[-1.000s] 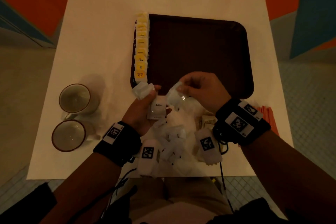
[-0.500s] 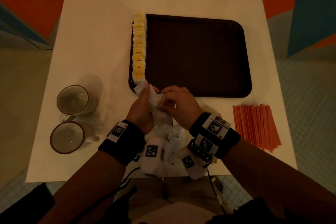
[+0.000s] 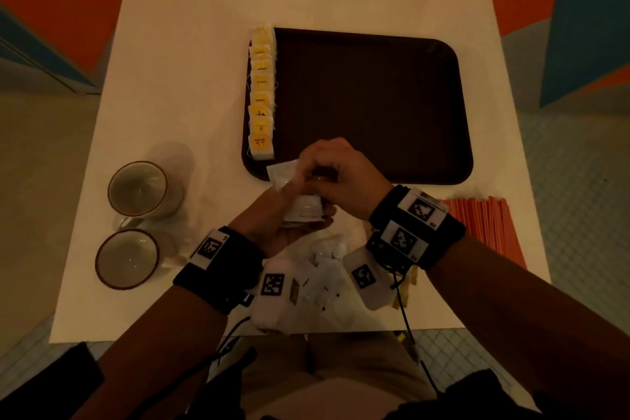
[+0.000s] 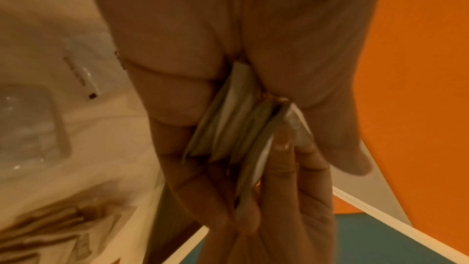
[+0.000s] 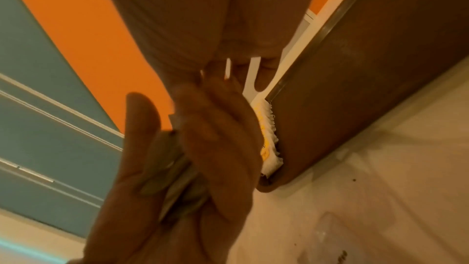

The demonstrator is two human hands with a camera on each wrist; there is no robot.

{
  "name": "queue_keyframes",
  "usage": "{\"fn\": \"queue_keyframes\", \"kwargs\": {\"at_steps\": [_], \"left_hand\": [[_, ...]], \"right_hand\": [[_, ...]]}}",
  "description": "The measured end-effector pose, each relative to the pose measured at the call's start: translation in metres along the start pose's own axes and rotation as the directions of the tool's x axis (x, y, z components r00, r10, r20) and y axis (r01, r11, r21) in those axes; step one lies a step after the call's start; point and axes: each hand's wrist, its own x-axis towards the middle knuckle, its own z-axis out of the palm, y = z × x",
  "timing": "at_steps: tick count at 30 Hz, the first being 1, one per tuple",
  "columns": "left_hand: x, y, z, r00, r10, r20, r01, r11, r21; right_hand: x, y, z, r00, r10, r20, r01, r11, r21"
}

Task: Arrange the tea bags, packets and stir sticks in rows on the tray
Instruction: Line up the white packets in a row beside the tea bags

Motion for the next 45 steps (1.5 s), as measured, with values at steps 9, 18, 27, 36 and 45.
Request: {"fn": "queue_keyframes", "kwargs": {"at_steps": [9, 18, 27, 36, 45], "left_hand": [[0.007, -0.004, -0.005, 0.998, -0.057, -0.040, 0.062, 0.987, 0.146], [0.012, 0.008, 0.006, 0.998, 0.020, -0.068, -0.014, 0.997, 0.082], [0.013, 0.008, 0.006, 0.986, 0.084, -0.142, -0.068, 0.991, 0.118], [-0.018, 0.000, -0.031, 0.978, 0.093, -0.188, -0.004, 0.905, 0.426], [-0.013, -0.063, -0.039, 0.998, -0.044, -0.035, 0.030, -0.115, 0.993]], "right_hand": [[-0.005, -0.003, 0.007, 0.936, 0.038, 0.351, 0.058, 0.964, -0.260], [-0.001, 0.006, 0.032, 0.978, 0.021, 0.207, 0.102, 0.816, -0.569], [0.009, 0.009, 0.036, 0.994, 0.075, 0.075, -0.028, 0.865, -0.500], [-0.029, 0.022, 0.003, 0.949, 0.236, 0.210, -0.155, 0.928, -0.339], [-0.083, 0.044, 0.071, 0.880, 0.371, 0.298, -0.075, 0.726, -0.684]]}}
